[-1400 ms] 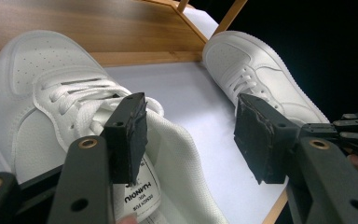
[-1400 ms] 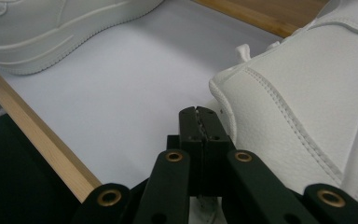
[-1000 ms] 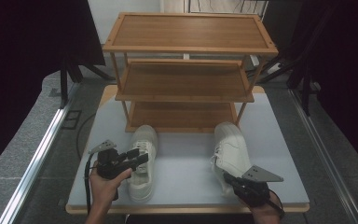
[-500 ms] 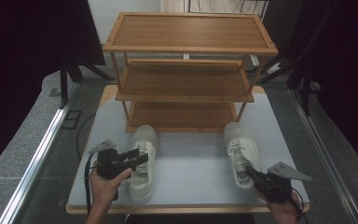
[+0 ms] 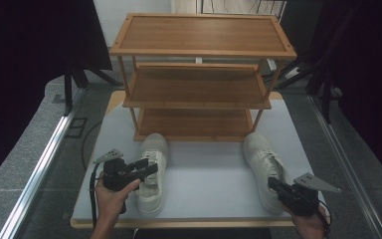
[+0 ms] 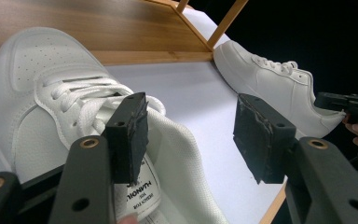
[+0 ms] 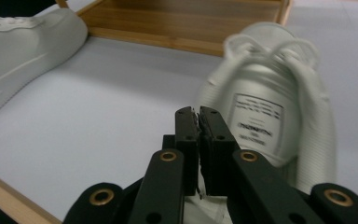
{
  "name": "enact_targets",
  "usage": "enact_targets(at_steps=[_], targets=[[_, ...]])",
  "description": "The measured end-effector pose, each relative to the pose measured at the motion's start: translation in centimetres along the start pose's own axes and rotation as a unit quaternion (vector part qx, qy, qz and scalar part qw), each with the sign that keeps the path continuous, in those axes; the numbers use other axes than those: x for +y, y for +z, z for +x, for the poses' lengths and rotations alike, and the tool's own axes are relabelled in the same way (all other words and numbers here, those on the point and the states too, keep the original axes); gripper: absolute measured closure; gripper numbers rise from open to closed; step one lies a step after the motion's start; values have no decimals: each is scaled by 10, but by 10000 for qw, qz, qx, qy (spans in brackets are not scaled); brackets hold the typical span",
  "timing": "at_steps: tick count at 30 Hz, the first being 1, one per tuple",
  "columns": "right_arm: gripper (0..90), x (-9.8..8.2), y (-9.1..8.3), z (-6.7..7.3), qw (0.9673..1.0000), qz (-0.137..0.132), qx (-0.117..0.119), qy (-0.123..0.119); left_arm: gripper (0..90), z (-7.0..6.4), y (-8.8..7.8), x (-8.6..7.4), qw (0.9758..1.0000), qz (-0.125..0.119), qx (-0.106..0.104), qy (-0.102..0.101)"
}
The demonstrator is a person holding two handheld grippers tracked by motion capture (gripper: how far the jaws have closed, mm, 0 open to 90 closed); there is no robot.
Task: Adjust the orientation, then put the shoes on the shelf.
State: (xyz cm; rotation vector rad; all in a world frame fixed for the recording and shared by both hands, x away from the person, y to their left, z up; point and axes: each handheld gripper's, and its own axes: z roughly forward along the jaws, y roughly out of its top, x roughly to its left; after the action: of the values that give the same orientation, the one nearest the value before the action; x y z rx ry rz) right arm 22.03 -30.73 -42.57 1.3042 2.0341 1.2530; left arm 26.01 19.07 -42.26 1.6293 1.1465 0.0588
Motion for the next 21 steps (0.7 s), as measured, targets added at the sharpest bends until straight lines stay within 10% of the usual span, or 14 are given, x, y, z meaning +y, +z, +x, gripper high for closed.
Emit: enact_targets(at_steps=[21], targets=[[550, 14, -9, -17, 9989, -405, -247, 64, 452, 4, -19, 1, 9987, -404, 320, 2]])
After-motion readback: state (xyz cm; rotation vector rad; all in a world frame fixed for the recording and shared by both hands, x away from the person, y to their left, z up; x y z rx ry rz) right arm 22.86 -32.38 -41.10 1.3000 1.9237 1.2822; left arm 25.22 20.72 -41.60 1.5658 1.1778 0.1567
